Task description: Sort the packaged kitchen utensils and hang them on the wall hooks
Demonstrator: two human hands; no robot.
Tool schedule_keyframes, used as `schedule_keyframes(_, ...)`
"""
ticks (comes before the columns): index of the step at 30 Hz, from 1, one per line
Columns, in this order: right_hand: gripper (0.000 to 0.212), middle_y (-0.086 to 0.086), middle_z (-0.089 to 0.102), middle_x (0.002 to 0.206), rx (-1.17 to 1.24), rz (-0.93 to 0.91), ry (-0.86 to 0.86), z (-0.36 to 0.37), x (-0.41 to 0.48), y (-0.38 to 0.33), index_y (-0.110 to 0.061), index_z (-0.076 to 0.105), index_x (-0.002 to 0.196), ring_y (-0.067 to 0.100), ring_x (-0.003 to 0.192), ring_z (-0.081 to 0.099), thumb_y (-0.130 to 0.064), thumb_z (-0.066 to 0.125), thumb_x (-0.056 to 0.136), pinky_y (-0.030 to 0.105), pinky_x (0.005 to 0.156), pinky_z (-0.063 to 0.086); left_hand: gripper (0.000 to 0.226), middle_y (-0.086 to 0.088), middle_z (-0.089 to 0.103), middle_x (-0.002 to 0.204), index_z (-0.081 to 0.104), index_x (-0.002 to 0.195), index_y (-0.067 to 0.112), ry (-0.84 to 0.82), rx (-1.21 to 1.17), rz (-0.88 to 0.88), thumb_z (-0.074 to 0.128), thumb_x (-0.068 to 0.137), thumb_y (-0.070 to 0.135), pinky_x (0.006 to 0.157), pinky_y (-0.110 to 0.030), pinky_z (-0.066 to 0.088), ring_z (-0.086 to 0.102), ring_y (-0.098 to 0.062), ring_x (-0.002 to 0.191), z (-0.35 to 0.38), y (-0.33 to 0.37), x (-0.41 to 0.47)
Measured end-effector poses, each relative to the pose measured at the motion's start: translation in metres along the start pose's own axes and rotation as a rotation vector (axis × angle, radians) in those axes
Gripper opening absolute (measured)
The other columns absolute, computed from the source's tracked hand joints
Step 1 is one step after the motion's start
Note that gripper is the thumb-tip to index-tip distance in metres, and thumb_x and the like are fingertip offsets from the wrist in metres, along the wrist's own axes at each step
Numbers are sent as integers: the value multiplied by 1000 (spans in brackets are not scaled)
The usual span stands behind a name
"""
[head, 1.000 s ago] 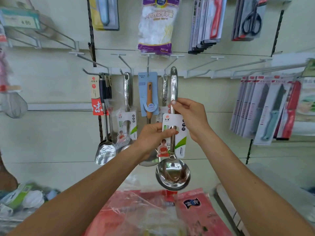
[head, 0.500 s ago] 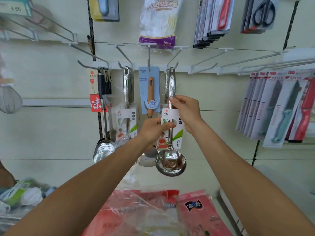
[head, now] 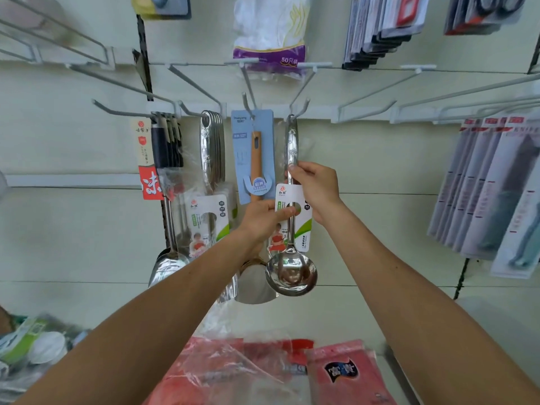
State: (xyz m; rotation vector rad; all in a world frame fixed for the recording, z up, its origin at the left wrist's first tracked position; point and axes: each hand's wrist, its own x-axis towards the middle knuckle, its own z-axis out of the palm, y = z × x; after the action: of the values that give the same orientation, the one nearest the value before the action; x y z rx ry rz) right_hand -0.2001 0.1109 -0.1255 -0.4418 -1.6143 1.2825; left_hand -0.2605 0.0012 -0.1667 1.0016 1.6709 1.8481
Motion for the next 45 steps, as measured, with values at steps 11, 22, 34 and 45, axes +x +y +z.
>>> schedule_keyframes(11,15,7,74,85,-82,-75,30,4,11,11,-11,75,94,15,75,65,-23,68,90,39,76,55,20,-4,72,100,66,100,17,19,126,85,71,86,5,78,-27,58,70,-14,88,0,-6,-1)
schedule_keyframes(22,26,-3,67,100,-288,-640,44,59,-90,17,-13,71,106,14,89,64,-31,53,99,43,77,54,57,14,56,134,52,139,27,141,478,205,69,87,41,105,-25,42,51,1,122,-110,-26,-123)
schedule_keyframes(34,54,-1,39,155,-340,-654,-639,319,-272,-51,-23,43,147,15,143,33,-51,40,101,34,117,28,70,-4,39,152,38,147,18,701,1097,147,53,90,56,112,-30,24,33,-22,140,-399,27,-301)
schedule_keyframes(45,61,-2,28,161,-247,-700,-848,494,-438,-123,-22,33,153,13,148,22,-54,37,101,34,120,20,79,-7,45,147,42,144,15,948,1291,28,43,87,71,113,-41,33,39,-26,136,-574,70,-492)
